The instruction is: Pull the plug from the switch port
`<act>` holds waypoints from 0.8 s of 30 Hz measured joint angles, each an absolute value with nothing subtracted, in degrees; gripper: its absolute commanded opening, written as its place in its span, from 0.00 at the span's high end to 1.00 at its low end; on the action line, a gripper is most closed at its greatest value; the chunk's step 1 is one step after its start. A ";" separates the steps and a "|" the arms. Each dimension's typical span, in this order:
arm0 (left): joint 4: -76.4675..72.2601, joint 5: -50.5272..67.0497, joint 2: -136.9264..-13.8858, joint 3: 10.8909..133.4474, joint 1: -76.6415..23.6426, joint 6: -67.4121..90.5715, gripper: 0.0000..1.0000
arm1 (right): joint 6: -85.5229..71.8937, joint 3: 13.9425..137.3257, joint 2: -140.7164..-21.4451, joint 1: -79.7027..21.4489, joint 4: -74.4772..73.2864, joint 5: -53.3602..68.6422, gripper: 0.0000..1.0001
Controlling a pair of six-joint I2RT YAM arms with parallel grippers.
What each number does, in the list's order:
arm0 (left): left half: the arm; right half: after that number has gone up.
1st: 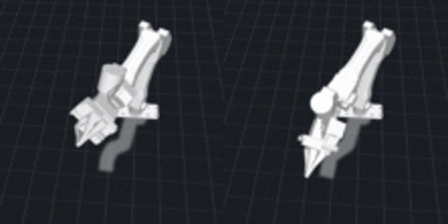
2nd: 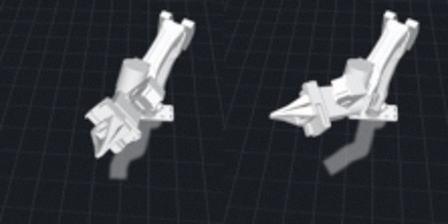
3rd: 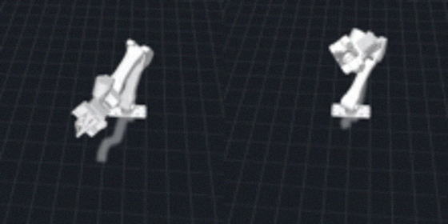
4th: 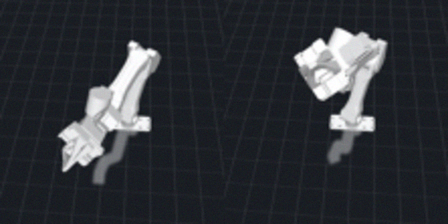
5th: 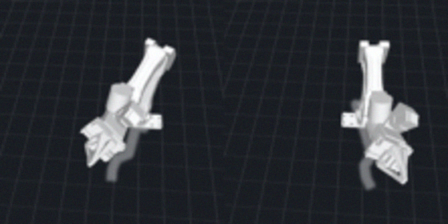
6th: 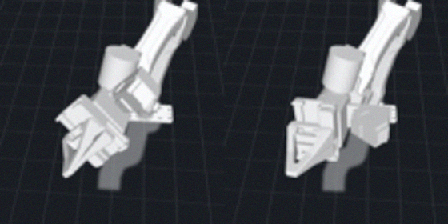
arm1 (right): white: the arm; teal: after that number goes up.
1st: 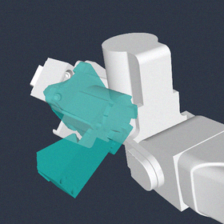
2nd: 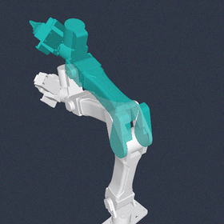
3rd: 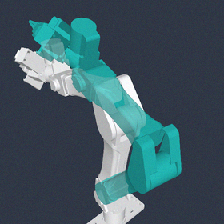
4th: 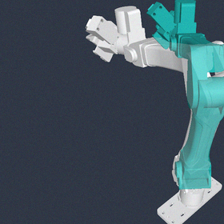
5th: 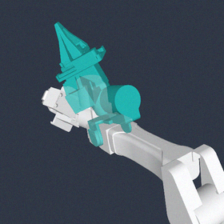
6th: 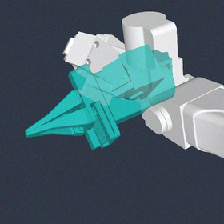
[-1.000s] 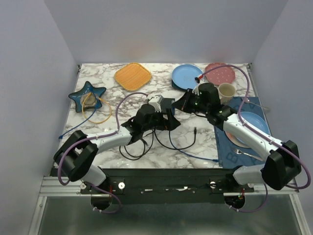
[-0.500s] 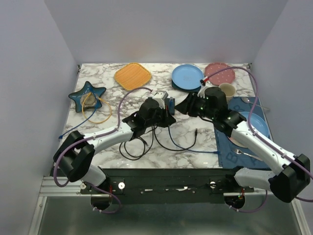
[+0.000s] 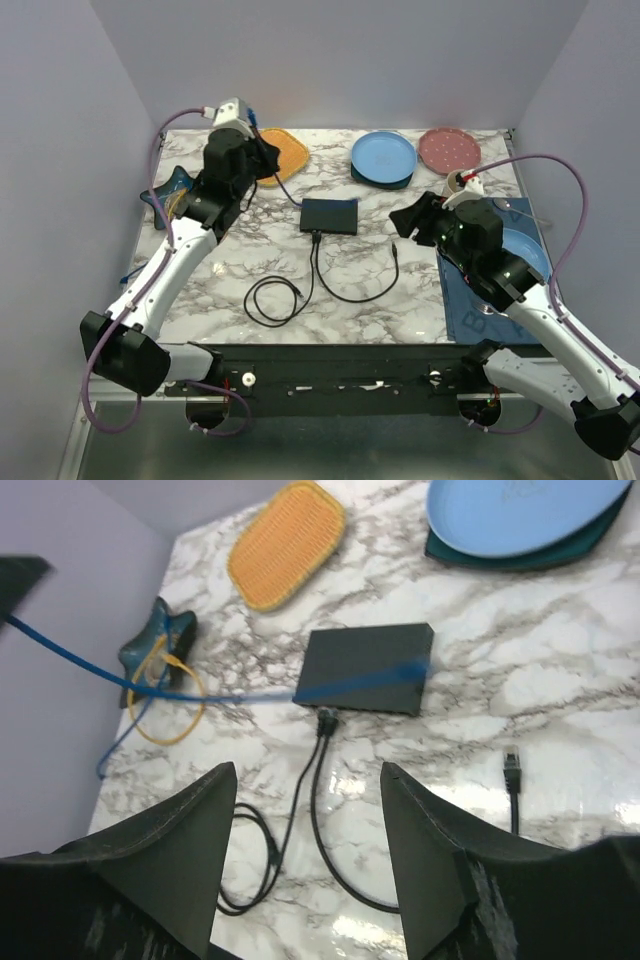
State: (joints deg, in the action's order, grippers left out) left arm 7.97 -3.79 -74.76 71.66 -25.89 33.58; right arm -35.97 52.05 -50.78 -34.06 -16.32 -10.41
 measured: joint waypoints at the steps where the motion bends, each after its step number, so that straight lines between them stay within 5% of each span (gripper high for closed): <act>1: 9.67 -5.74 -74.67 72.88 -23.57 33.26 1.00 | -35.94 51.11 -50.98 -34.06 -16.43 -10.59 0.34; 15: 24.62 -24.64 -75.16 76.90 3.79 37.78 1.00 | -35.97 45.21 -54.54 -34.06 -17.58 -10.02 0.35; 17: 26.28 -25.78 -76.62 75.90 4.99 39.31 0.21 | -35.92 44.97 -54.63 -34.06 -17.54 -9.85 0.35; 18: 26.65 -26.09 -77.54 75.77 5.41 39.68 0.02 | -35.90 44.86 -54.63 -34.06 -17.50 -9.76 0.35; 24: 27.29 -22.55 -80.14 72.71 10.35 43.44 0.01 | -35.70 43.59 -54.63 -34.06 -16.62 -9.37 0.35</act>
State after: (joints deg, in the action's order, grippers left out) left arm 27.29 -22.55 -80.14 72.71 10.35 43.44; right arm -35.70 43.59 -54.63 -34.06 -16.62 -9.37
